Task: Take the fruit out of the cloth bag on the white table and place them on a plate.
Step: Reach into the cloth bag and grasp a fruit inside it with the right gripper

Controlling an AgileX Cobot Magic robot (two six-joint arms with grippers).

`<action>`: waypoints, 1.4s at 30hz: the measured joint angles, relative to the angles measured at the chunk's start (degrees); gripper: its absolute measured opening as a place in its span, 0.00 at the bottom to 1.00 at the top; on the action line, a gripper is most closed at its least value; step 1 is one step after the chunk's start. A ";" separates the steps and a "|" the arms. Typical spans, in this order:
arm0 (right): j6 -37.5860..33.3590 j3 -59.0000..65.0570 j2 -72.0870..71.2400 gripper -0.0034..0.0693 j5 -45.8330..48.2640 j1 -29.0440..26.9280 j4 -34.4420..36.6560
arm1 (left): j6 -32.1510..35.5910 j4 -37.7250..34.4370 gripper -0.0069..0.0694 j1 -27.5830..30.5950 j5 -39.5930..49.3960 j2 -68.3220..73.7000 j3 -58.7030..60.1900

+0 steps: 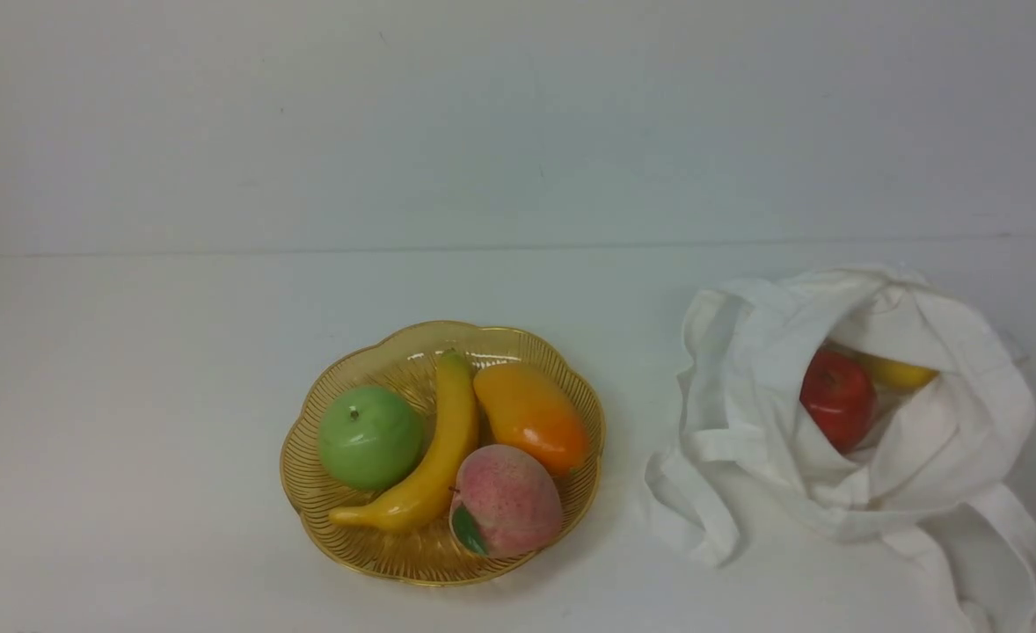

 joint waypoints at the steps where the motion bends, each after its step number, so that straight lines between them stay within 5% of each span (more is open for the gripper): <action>1: 0.24 0.00 0.00 0.03 -0.95 0.00 1.61 | 0.00 0.00 0.08 0.00 0.00 0.00 0.00; 12: 2.12 -3.39 0.00 0.03 -9.51 0.00 5.54 | 0.00 0.00 0.08 0.00 0.00 0.00 0.00; 18: 0.19 -22.61 9.97 0.03 11.01 0.00 -5.95 | 0.00 0.00 0.08 0.00 0.00 0.00 0.00; 20: -3.32 -31.96 21.58 0.03 27.43 0.00 -10.11 | 0.00 0.00 0.08 0.00 0.00 0.00 0.00; 23: -8.38 -38.28 33.80 0.03 37.98 0.00 -11.08 | 0.00 0.00 0.08 0.00 0.00 0.00 0.00; 30: -18.49 -47.00 63.20 0.04 42.19 0.00 -8.60 | 0.00 0.00 0.08 0.00 0.00 0.00 0.00; 35: -23.97 -51.36 76.10 0.13 38.85 0.00 -4.46 | 0.00 0.00 0.08 0.00 0.00 0.00 0.00; 42: -29.78 -54.38 85.84 0.41 33.68 0.16 0.12 | 0.00 0.00 0.08 0.00 0.00 0.00 0.00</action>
